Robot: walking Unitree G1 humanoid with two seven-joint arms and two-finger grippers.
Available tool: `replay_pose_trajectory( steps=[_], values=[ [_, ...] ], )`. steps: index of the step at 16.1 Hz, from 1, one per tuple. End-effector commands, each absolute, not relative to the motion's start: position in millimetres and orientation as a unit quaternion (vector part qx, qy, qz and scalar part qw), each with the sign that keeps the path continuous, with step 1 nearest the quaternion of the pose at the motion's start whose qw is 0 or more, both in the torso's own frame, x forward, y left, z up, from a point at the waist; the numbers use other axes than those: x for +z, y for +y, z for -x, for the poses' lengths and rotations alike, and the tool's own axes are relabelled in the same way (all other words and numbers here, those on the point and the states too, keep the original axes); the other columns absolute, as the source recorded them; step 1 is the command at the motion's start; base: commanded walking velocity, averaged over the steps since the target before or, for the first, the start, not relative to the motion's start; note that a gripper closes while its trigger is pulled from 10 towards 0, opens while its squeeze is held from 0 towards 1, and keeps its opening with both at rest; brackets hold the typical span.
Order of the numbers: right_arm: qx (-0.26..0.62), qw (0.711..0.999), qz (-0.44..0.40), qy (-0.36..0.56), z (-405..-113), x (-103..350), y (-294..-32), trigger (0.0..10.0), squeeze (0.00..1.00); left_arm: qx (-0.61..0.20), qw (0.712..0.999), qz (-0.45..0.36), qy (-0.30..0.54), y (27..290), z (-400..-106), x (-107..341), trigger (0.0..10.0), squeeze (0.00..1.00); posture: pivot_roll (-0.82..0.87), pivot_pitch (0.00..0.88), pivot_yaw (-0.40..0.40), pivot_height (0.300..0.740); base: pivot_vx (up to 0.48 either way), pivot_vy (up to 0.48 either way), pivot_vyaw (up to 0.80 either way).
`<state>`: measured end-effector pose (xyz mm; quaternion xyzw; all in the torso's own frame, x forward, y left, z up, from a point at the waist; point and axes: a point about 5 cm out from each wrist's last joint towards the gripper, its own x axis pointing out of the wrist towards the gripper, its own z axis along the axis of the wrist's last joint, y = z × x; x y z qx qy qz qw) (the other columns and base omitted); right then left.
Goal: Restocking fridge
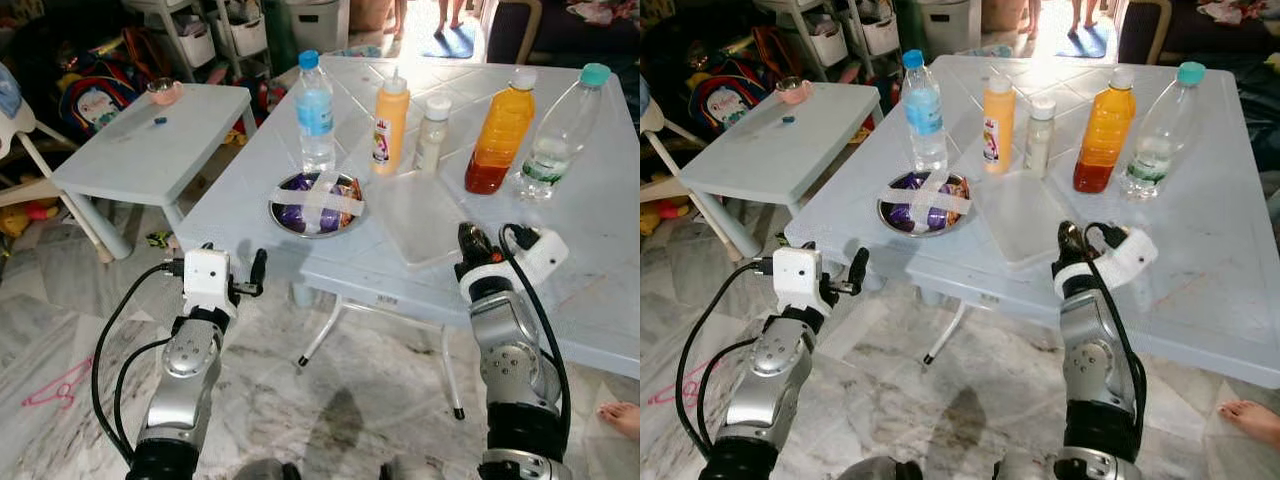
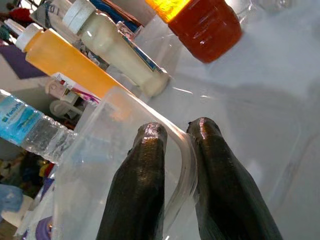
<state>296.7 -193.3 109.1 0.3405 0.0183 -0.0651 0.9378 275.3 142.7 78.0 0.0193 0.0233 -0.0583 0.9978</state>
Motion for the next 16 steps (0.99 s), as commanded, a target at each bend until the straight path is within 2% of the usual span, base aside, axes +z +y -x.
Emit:
replay_pose_trajectory(
  steps=[1, 3, 4, 5, 6, 7, 9, 10, 11, 15, 16],
  values=[
    [-0.058, 0.947, -0.316, 0.018, -295.1, 112.6, -187.2, 10.0, 0.0, -0.042, 0.998, -0.024, 0.033, 147.3, -277.9, 76.5, 10.0, 0.0, -0.12, 0.0, 0.117, 0.74, 0.0, 0.0, 0.0],
    [-0.071, 0.947, -0.313, 0.011, -293.6, 115.8, -188.0, 10.0, 0.0, -0.041, 0.998, -0.025, 0.032, 146.9, -280.5, 78.5, 10.0, 0.0, -0.12, 0.0, 0.117, 0.74, 0.0, 0.0, 0.0],
    [-0.078, 0.947, -0.312, 0.004, -291.8, 118.7, -188.8, 1.9, 0.0, -0.041, 0.998, -0.027, 0.029, 148.0, -281.3, 80.9, 10.0, 0.0, -0.11, 0.0, 0.115, 0.74, 0.0, 0.0, 0.0],
    [-0.078, 0.947, -0.312, 0.004, -291.4, 119.1, -188.6, 1.9, 0.0, -0.04, 0.998, -0.028, 0.029, 148.1, -281.4, 81.0, 10.0, 0.0, -0.11, 0.0, 0.115, 0.74, 0.0, 0.0, 0.0],
    [-0.084, 0.948, -0.307, 0.002, -288.7, 120.6, -189.7, 0.4, 0.0, -0.038, 0.998, -0.031, 0.03, 149.4, -280.9, 80.6, 10.0, 0.0, -0.12, 0.0, 0.114, 0.74, 0.0, 0.0, 0.0],
    [-0.087, 0.948, -0.306, 0.002, -288.1, 120.7, -190.3, 0.0, 0.0, -0.038, 0.998, -0.031, 0.031, 149.4, -280.5, 79.9, 10.0, 0.0, -0.12, 0.0, 0.113, 0.74, 0.0, 0.0, 0.0],
    [-0.088, 0.95, -0.299, -0.001, -287.2, 122.5, -191.1, 0.2, 0.0, -0.04, 0.998, -0.03, 0.036, 146.7, -279.5, 77.4, 10.0, 0.0, -0.12, 0.0, 0.112, 0.74, -0.272, 0.0, 0.0],
    [-0.089, 0.953, -0.288, -0.003, -288.1, 125.3, -191.8, 8.4, 0.0, -0.043, 0.998, -0.028, 0.036, 143.8, -279.8, 77.4, 10.0, 0.0, -0.12, 0.0, 0.112, 0.74, -0.274, 0.0, 0.0],
    [-0.089, 0.954, -0.285, -0.006, -288.8, 127.3, -191.7, 10.0, 0.0, -0.044, 0.998, -0.027, 0.037, 142.6, -279.7, 77.3, 10.0, 0.0, -0.12, 0.0, 0.112, 0.74, -0.274, 0.0, 0.0],
    [-0.079, 0.964, -0.251, -0.02, -287.4, 133.9, -188.4, 10.0, 0.0, -0.046, 0.998, -0.026, 0.04, 141.2, -278.8, 75.7, 10.0, 0.0, -0.13, 0.0, 0.11, 0.74, -0.278, 0.0, 0.0],
    [-0.077, 0.971, -0.226, -0.03, -287.0, 136.8, -189.2, 10.0, 0.0, -0.046, 0.998, -0.025, 0.041, 141.1, -279.1, 75.5, 10.0, 0.0, -0.13, 0.0, 0.11, 0.74, 0.3, 0.0, 0.0]
  ],
)
